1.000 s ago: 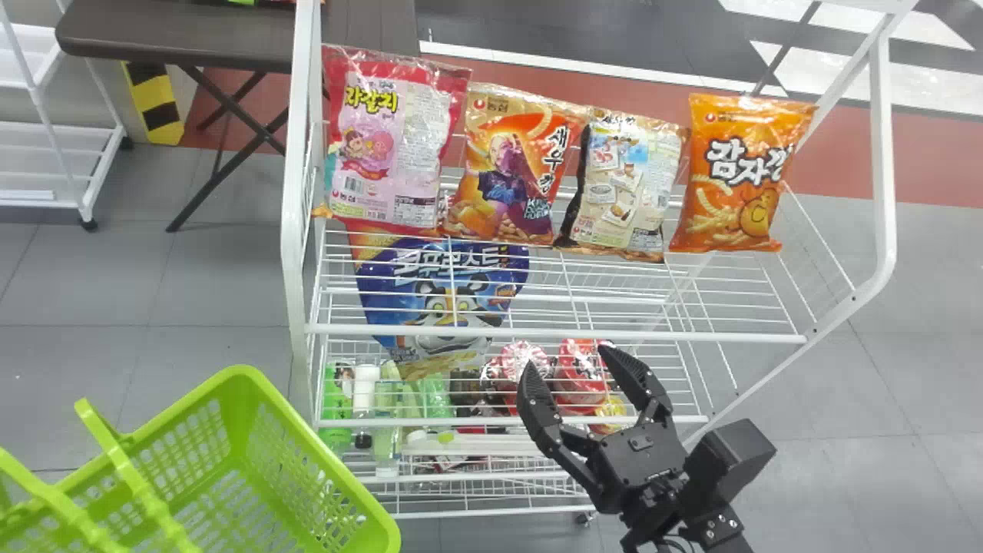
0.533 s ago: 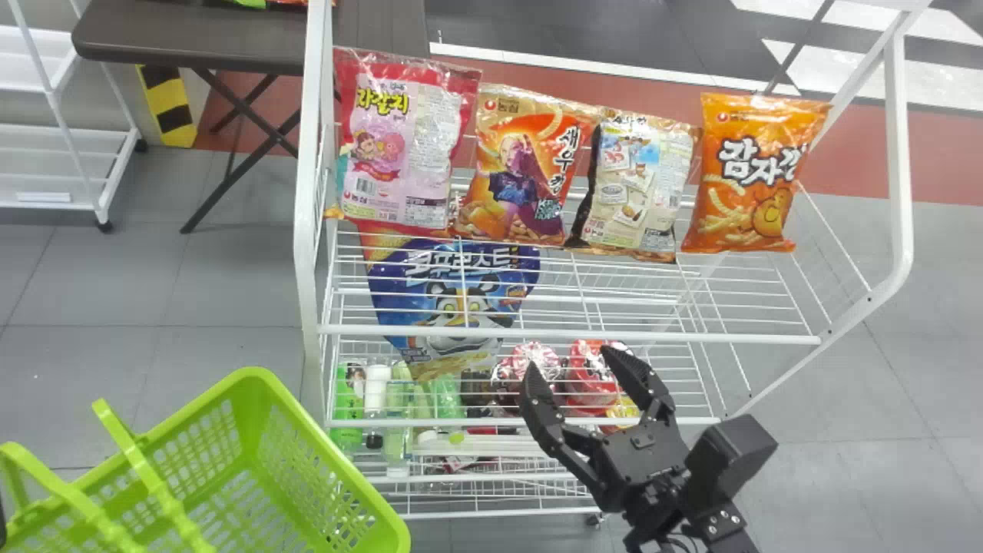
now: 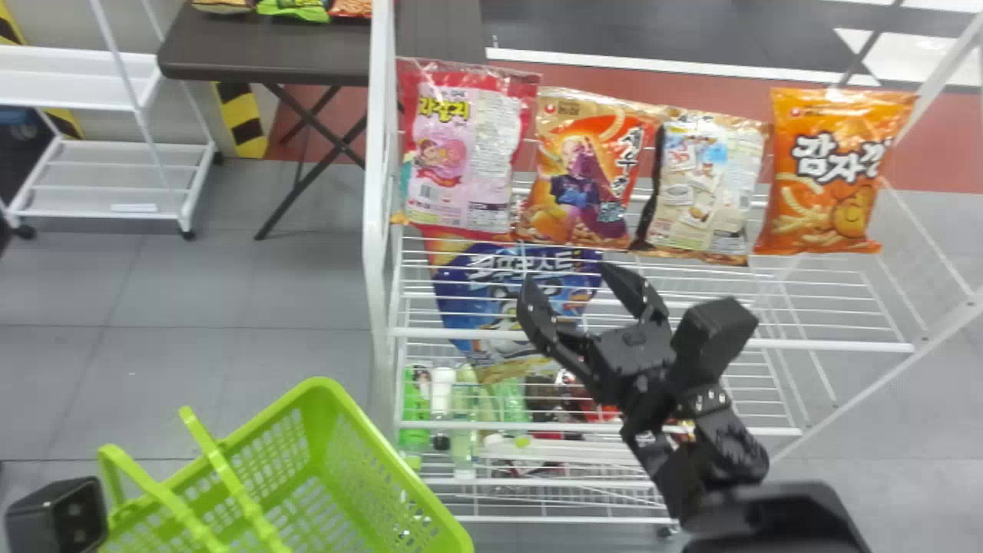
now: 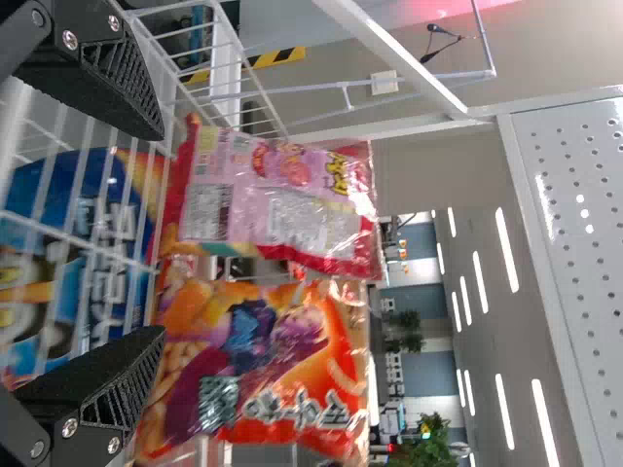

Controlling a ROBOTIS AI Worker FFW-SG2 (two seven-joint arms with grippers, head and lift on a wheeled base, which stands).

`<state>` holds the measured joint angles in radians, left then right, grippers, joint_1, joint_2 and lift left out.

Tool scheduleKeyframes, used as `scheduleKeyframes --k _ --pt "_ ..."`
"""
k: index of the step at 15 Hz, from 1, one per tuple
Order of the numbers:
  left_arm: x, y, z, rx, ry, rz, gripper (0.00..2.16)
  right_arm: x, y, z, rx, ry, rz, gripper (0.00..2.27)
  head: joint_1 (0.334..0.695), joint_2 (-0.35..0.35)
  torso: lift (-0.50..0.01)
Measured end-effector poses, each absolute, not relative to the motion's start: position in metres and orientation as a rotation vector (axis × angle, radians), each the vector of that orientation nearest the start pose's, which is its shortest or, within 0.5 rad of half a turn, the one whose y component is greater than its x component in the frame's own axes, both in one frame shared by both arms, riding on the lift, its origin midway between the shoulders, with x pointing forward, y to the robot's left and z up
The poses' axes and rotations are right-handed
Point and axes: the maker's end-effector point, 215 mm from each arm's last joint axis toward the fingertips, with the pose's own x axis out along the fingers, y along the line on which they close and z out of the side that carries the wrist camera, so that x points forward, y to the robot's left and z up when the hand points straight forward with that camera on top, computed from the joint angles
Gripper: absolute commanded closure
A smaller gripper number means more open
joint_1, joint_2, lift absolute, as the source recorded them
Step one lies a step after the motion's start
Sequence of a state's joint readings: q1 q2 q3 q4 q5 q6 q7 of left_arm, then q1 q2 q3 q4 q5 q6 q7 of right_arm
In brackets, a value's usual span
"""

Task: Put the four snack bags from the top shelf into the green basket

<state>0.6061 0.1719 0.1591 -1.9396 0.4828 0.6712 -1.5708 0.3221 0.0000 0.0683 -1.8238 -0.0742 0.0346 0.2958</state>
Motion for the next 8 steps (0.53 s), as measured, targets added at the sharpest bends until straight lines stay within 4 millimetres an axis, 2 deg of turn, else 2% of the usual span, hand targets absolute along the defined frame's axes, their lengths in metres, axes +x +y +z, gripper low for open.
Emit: scheduleKeyframes --k 3,8 --pt "0.188 0.103 -0.373 -0.892 0.459 -1.430 2.15 0.529 -0.102 -0.370 0.110 0.070 0.400 0.11 0.695 -0.004 0.000" --pt "0.189 0.098 -0.371 -0.873 0.475 -1.471 2.15 0.596 -0.093 -0.369 0.134 0.079 0.401 0.11 0.695 0.008 0.000"
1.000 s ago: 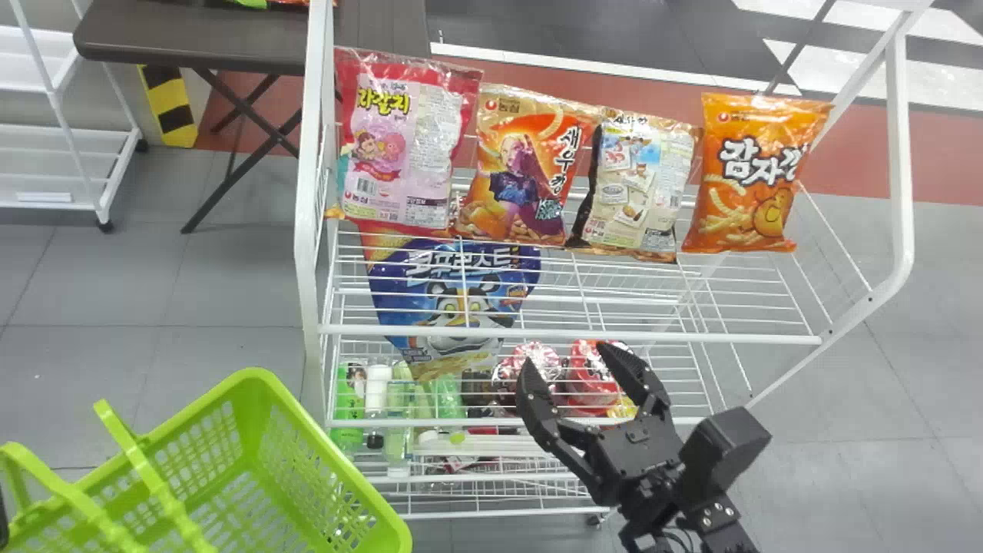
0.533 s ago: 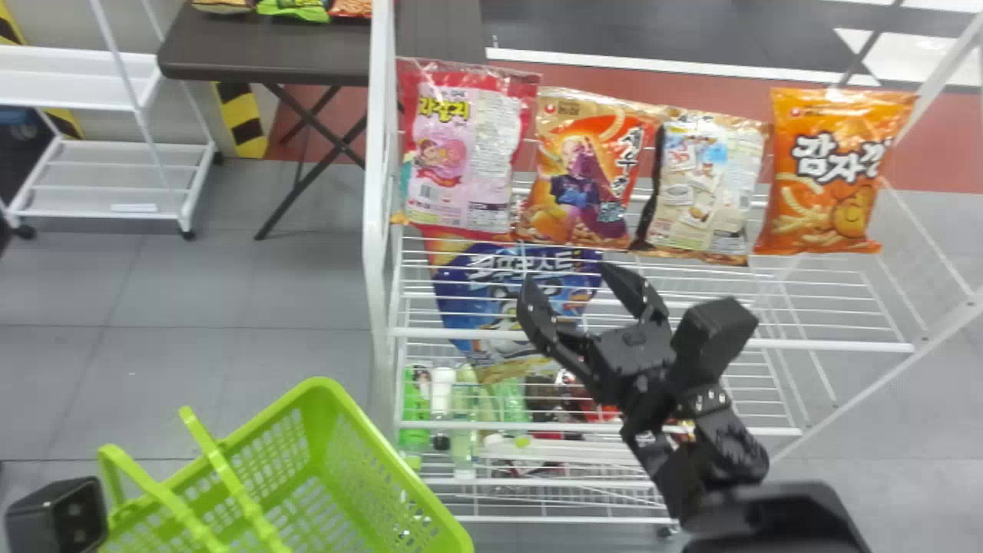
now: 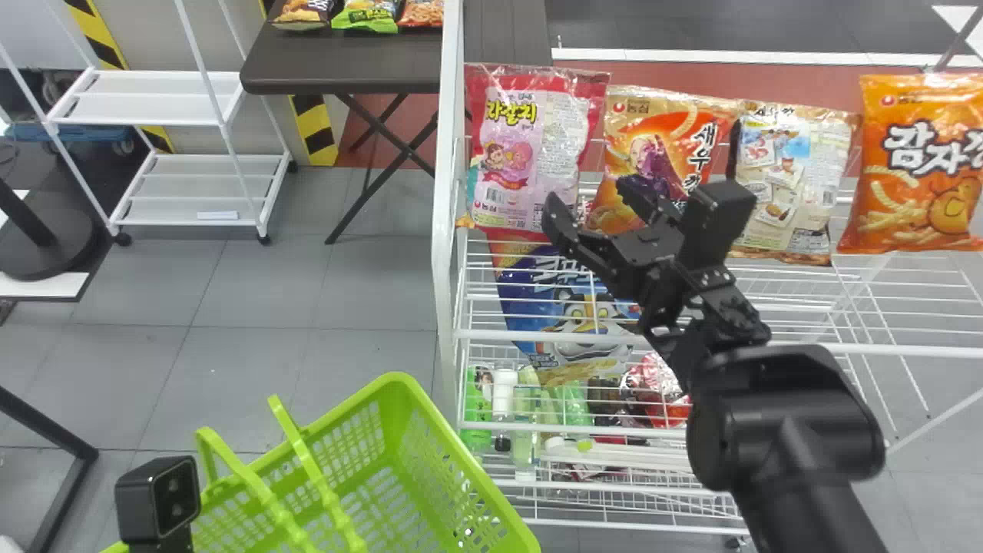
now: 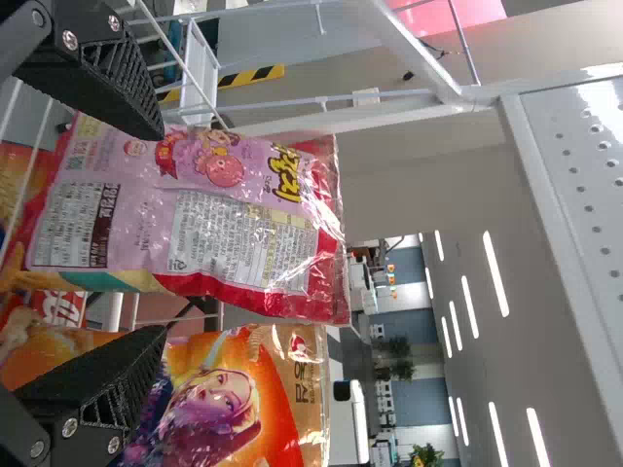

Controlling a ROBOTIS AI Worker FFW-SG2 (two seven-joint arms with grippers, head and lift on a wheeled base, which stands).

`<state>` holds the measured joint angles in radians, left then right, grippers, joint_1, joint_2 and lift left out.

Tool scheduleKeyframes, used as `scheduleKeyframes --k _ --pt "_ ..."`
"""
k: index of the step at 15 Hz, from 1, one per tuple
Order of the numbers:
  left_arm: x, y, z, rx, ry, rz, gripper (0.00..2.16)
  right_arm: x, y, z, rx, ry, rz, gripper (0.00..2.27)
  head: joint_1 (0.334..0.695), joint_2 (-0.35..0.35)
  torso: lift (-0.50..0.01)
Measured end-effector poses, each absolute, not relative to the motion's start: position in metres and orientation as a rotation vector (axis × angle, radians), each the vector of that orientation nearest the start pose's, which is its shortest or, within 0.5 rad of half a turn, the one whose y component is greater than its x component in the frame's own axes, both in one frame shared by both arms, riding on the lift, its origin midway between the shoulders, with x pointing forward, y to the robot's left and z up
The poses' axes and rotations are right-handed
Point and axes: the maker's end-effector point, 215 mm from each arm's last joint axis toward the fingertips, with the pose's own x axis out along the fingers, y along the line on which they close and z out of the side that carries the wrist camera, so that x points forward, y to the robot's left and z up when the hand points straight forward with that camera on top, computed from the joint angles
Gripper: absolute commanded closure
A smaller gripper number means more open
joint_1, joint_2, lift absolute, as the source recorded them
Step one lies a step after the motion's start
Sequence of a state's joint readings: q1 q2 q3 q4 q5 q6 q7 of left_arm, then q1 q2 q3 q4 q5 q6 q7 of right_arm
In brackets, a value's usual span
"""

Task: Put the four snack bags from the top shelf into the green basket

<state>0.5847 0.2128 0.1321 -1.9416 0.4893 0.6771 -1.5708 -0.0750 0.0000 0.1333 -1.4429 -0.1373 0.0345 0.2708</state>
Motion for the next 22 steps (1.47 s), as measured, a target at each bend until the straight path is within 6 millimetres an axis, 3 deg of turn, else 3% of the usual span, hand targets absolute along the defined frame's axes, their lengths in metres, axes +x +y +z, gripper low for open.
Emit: scheduleKeyframes --k 5,6,7,8,10,14,19,22 --pt "0.187 0.098 -0.369 -0.875 0.483 -1.492 2.15 0.639 -0.062 -0.385 0.204 0.145 0.495 0.13 0.695 0.041 0.000" --pt "0.187 0.099 -0.370 -0.875 0.484 -1.490 2.15 0.644 -0.057 -0.389 0.207 0.158 0.508 0.22 0.695 0.057 0.000" --pt "0.186 0.099 -0.369 -0.874 0.485 -1.489 2.15 0.648 -0.051 -0.391 0.203 0.169 0.522 0.44 0.695 0.064 0.000" --pt "0.185 0.100 -0.369 -0.873 0.486 -1.489 2.15 0.650 -0.044 -0.393 0.197 0.177 0.544 0.86 0.695 0.071 0.000" --pt "0.185 0.100 -0.370 -0.871 0.489 -1.490 2.15 0.649 -0.035 -0.393 0.192 0.183 0.581 2.18 0.695 0.084 0.000" --pt "0.186 0.102 -0.368 -0.870 0.486 -1.492 2.15 0.644 -0.034 -0.395 0.202 0.182 0.581 2.25 0.695 0.092 0.000" --pt "0.187 0.102 -0.368 -0.879 0.492 -1.492 2.15 0.620 -0.039 -0.386 0.231 0.145 0.561 2.25 0.695 0.091 0.000" --pt "0.191 0.105 -0.367 -0.891 0.507 -1.483 2.15 0.597 -0.073 -0.368 0.285 0.090 0.504 2.25 0.695 0.055 0.000"
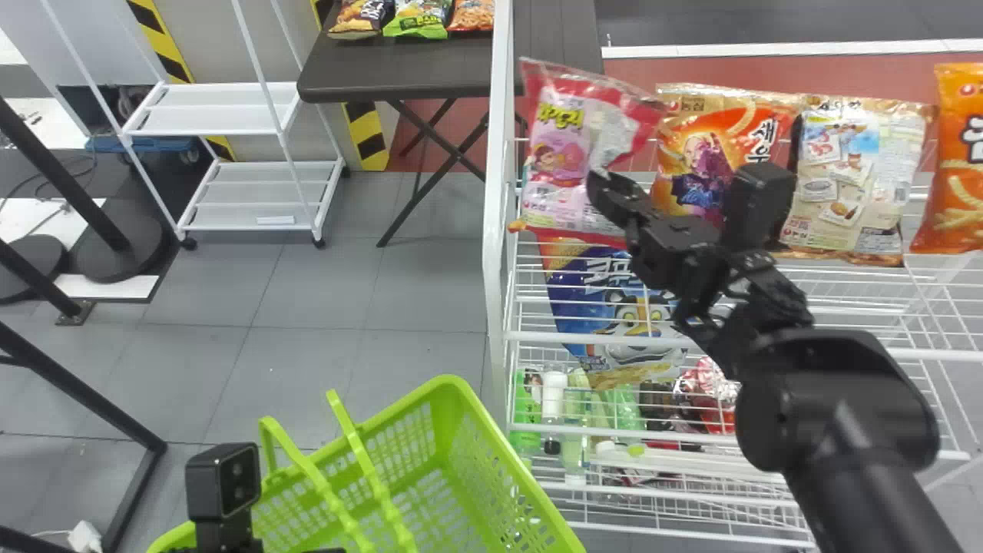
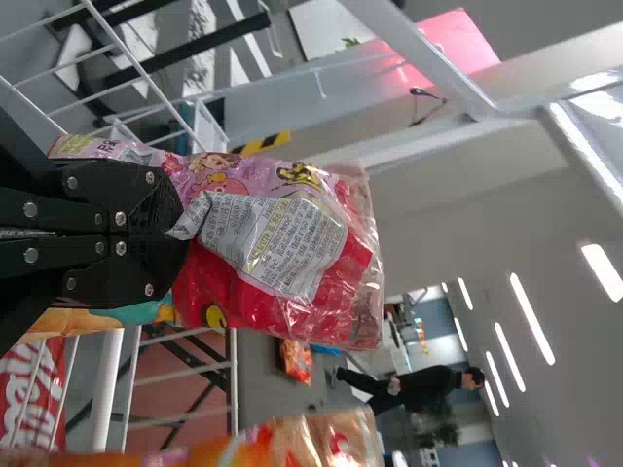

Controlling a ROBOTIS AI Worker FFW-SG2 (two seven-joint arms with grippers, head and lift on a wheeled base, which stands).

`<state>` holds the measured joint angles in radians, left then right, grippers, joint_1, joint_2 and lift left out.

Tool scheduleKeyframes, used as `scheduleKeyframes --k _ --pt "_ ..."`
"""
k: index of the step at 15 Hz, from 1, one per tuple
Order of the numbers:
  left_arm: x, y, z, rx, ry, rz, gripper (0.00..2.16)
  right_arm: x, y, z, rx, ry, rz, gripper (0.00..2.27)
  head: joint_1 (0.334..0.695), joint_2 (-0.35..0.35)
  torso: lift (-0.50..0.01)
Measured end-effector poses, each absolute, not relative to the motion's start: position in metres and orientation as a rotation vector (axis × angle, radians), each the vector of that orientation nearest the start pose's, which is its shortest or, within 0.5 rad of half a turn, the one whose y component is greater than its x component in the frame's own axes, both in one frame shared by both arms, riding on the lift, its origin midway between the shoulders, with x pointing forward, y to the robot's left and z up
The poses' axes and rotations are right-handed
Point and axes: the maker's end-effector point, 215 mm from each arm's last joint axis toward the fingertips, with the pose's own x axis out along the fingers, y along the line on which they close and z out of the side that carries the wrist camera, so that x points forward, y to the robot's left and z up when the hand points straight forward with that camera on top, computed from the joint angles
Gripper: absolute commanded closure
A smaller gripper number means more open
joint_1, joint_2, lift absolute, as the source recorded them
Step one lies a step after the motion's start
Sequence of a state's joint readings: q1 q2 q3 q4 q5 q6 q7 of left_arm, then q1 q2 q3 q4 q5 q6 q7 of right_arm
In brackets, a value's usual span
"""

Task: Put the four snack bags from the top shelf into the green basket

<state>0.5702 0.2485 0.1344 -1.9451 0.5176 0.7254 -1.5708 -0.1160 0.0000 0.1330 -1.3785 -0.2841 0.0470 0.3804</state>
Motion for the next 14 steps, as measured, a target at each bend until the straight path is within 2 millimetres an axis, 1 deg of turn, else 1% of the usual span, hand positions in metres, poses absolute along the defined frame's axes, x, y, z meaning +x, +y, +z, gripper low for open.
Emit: scheduleKeyframes --k 2,3,4,5,6,7,8,9,10,11,12,13,14 --pt "0.195 0.107 -0.364 -0.890 0.509 -1.480 2.15 0.575 -0.103 -0.351 0.325 0.046 0.456 2.25 0.695 0.024 0.000" --pt "0.198 0.108 -0.362 -0.893 0.510 -1.479 2.15 0.562 -0.120 -0.343 0.348 0.034 0.430 2.25 0.695 -0.015 0.000" --pt "0.202 0.108 -0.360 -0.897 0.512 -1.478 2.15 0.548 -0.138 -0.332 0.378 0.020 0.407 2.25 0.695 -0.039 0.000" --pt "0.206 0.108 -0.358 -0.901 0.514 -1.480 2.15 0.533 -0.150 -0.324 0.406 0.011 0.394 2.25 0.695 -0.057 0.000" --pt "0.211 0.107 -0.356 -0.903 0.515 -1.484 2.15 0.514 -0.159 -0.318 0.436 0.013 0.387 2.25 0.695 -0.072 0.000" --pt "0.216 0.106 -0.353 -0.903 0.515 -1.489 2.15 0.495 -0.163 -0.318 0.465 0.037 0.391 2.25 0.695 -0.092 0.000" --pt "0.219 0.105 -0.351 -0.901 0.514 -1.494 2.15 0.477 -0.167 -0.323 0.494 0.073 0.399 2.25 0.695 -0.100 0.000" --pt "0.222 0.103 -0.349 -0.898 0.511 -1.500 2.15 0.457 -0.168 -0.333 0.543 0.136 0.421 2.25 0.695 -0.108 0.000" --pt "0.223 0.102 -0.349 -0.897 0.510 -1.504 2.15 0.437 -0.165 -0.344 0.599 0.205 0.455 2.25 0.695 -0.112 0.000" --pt "0.224 0.101 -0.348 -0.897 0.508 -1.507 2.15 0.414 -0.158 -0.357 0.678 0.296 0.508 2.25 0.695 -0.105 0.000" --pt "0.224 0.100 -0.348 -0.900 0.507 -1.506 2.15 0.390 -0.146 -0.367 0.764 0.396 0.571 2.25 0.695 -0.092 0.000" --pt "0.224 0.099 -0.348 -0.903 0.504 -1.505 2.15 0.369 -0.135 -0.371 0.824 0.473 0.624 2.25 0.695 -0.078 0.000" --pt "0.223 0.098 -0.349 -0.910 0.503 -1.502 2.15 0.349 -0.125 -0.370 0.860 0.536 0.667 2.25 0.695 -0.064 0.000"
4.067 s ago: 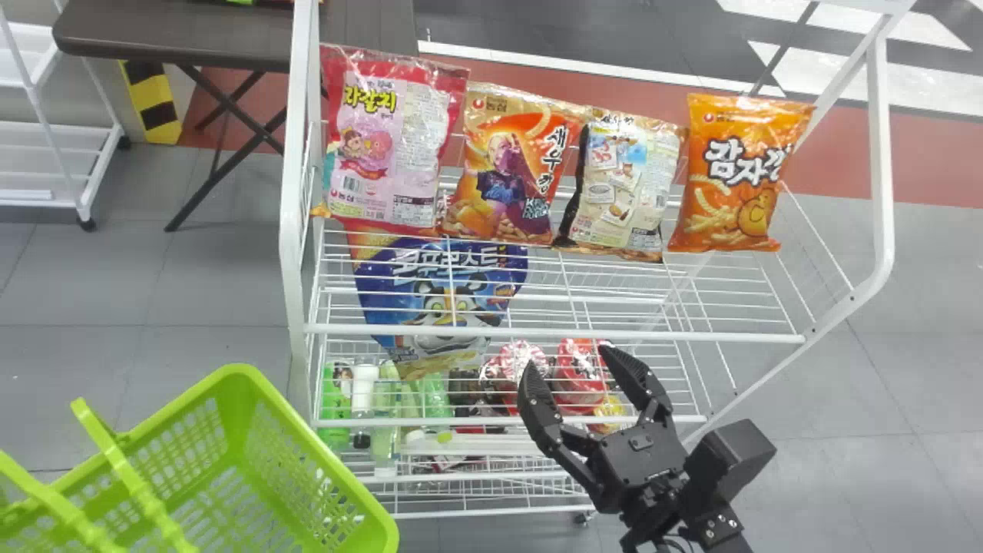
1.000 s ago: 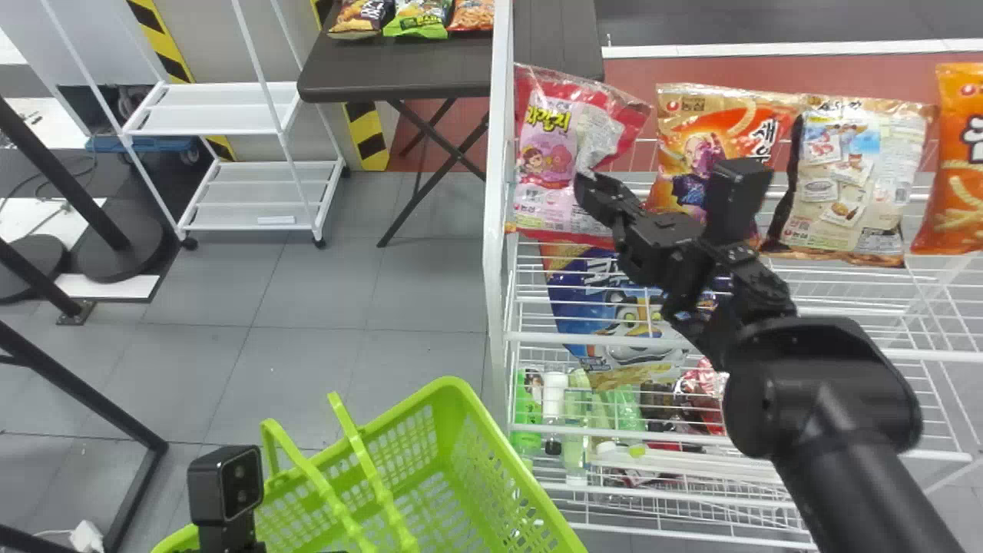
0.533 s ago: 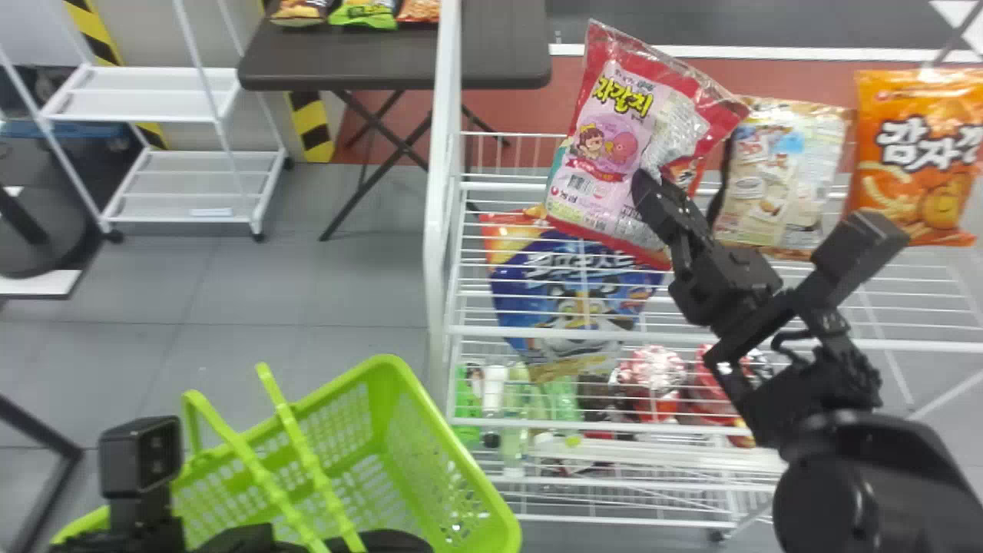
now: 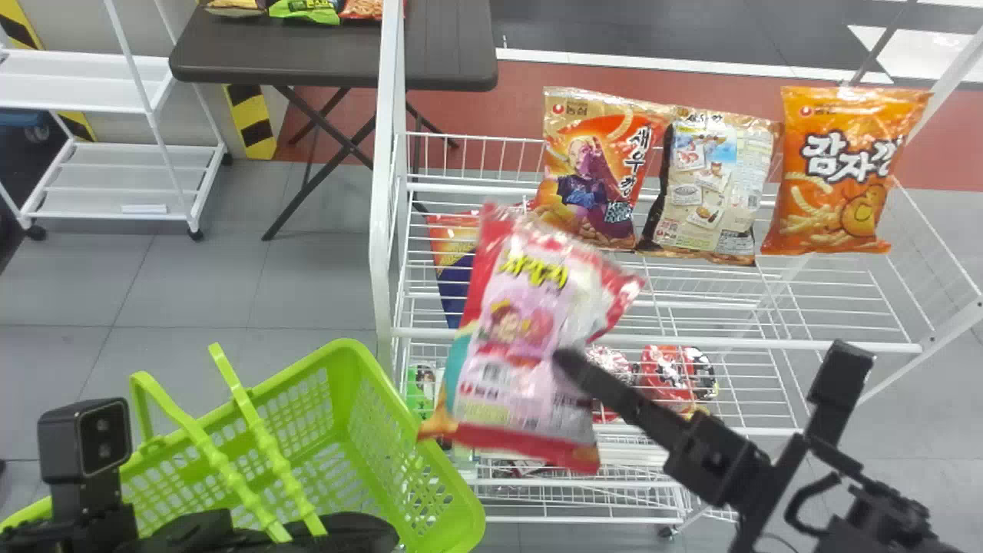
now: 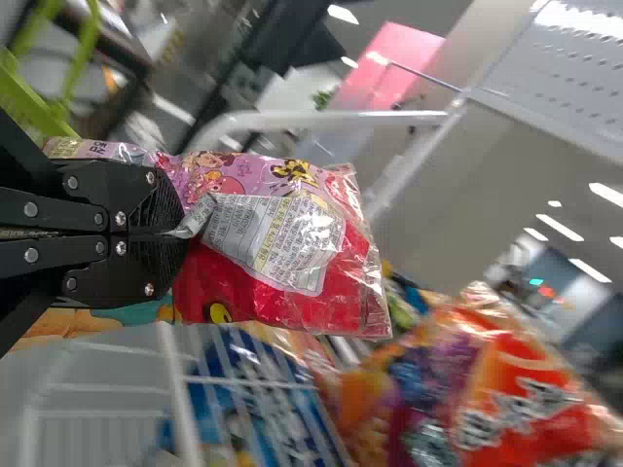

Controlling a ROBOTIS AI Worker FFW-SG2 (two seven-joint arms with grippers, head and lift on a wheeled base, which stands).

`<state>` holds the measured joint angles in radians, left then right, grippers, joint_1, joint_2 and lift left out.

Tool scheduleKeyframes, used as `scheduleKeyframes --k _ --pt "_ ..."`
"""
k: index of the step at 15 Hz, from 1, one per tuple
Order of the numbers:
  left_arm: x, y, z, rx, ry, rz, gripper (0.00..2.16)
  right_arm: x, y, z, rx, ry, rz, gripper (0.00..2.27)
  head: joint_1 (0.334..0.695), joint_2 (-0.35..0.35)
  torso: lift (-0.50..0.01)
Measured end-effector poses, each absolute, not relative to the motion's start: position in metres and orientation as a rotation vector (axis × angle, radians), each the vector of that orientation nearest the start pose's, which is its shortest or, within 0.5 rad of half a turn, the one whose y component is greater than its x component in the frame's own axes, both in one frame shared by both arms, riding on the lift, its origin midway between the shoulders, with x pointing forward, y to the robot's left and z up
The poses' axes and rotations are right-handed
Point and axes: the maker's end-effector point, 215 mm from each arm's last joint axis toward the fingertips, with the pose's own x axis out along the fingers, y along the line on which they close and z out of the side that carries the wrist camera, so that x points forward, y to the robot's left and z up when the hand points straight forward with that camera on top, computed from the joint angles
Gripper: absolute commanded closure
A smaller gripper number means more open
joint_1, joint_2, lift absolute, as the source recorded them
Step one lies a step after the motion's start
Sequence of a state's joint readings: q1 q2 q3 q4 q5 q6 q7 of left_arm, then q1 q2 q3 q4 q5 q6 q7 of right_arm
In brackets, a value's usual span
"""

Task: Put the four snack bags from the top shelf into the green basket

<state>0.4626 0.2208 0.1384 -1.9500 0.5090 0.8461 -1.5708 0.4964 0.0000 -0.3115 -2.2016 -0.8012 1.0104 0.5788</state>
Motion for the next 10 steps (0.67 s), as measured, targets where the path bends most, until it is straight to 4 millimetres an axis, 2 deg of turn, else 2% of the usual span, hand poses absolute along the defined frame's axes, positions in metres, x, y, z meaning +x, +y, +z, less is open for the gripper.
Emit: scheduleKeyframes --k 2,3,5,9,10 --pt "0.222 0.097 -0.350 -0.923 0.499 -1.493 2.15 0.319 -0.105 -0.364 0.890 0.625 0.738 2.25 0.695 -0.037 0.000" --pt "0.221 0.095 -0.350 -0.927 0.497 -1.492 2.15 0.308 -0.095 -0.363 0.902 0.660 0.771 2.25 0.695 0.002 0.000" --pt "0.219 0.090 -0.348 -0.928 0.492 -1.503 2.15 0.295 -0.071 -0.363 0.909 0.710 0.825 2.25 0.695 0.038 0.000" --pt "0.215 0.079 -0.341 -0.927 0.490 -1.535 2.15 0.287 -0.016 -0.403 0.809 0.815 0.865 2.22 0.695 0.147 0.000" --pt "0.214 0.077 -0.339 -0.930 0.493 -1.540 2.15 0.286 0.000 -0.414 0.776 0.837 0.876 2.04 0.695 0.175 0.000"
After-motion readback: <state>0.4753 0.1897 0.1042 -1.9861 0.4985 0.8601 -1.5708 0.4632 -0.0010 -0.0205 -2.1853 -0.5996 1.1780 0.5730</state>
